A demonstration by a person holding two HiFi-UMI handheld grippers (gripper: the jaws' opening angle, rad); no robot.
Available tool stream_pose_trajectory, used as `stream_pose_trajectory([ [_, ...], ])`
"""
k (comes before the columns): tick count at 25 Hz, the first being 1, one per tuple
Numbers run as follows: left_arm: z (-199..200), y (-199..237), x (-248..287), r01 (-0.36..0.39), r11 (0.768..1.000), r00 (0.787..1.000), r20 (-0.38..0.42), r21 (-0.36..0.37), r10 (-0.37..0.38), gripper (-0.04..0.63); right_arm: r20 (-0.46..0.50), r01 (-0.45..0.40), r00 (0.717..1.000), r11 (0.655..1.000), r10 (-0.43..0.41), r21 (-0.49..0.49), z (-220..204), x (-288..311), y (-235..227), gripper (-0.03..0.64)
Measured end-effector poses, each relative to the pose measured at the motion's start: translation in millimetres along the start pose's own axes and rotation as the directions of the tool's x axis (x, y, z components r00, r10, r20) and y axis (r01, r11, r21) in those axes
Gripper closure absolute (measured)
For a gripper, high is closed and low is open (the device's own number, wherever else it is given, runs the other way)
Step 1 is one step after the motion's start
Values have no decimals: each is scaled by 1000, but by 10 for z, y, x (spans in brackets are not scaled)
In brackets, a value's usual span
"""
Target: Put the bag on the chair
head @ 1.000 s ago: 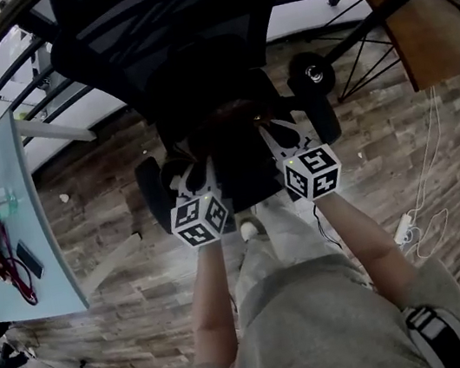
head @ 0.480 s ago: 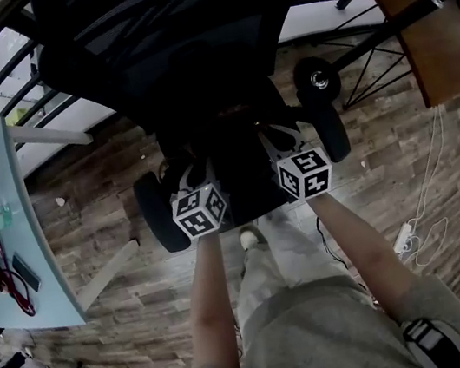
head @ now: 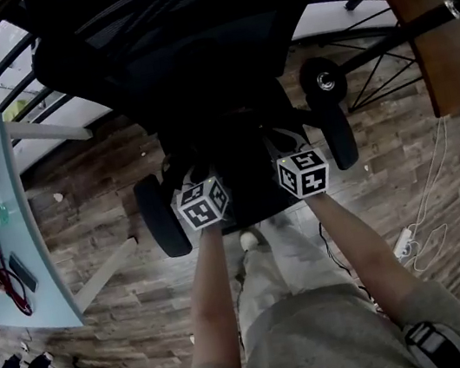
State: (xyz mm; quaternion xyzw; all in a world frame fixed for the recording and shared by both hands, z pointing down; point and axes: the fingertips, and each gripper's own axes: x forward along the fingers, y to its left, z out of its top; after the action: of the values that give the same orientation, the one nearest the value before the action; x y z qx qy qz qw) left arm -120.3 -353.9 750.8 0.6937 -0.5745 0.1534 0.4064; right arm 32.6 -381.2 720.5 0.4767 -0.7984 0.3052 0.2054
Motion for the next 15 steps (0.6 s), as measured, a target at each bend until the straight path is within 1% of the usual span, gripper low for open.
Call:
stream_pose_trajectory([
  [3,-76,18,89,3,1000,1000,-25,7,-3,546,-10,18,1000,1000,-18,10,-66,59,-61,584],
  [7,-150,100,178,-29,999,998,-54,18,30,546,-17,22,1000,1000,-22,7,-94,124,-74,584],
  [15,-151,111,175,-42,999,997,-63,0,42,546,-33,35,999,999,-34,17,-89,148,-88,584],
])
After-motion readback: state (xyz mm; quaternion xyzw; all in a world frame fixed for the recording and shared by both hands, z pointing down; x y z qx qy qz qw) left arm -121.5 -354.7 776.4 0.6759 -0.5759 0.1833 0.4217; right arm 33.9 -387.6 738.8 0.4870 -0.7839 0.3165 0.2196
